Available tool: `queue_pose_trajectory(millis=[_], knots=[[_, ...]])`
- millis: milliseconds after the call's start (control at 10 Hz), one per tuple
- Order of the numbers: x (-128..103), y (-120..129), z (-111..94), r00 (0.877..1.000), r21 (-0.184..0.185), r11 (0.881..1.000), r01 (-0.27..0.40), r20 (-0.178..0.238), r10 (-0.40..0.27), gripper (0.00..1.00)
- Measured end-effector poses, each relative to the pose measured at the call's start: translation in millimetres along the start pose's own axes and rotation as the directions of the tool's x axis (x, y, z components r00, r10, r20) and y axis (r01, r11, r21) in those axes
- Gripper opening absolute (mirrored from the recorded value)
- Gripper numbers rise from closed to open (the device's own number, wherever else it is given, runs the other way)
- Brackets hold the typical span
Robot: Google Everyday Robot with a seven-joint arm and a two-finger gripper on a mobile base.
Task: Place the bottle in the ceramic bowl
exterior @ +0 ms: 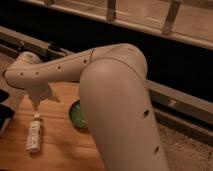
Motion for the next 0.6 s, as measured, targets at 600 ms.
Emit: queue_pose_trajectory(millis=[600], knots=[[-7.4,44.6,24.1,0.995,-0.08,0.992,0.093,-0.031,-0.095,0.65]])
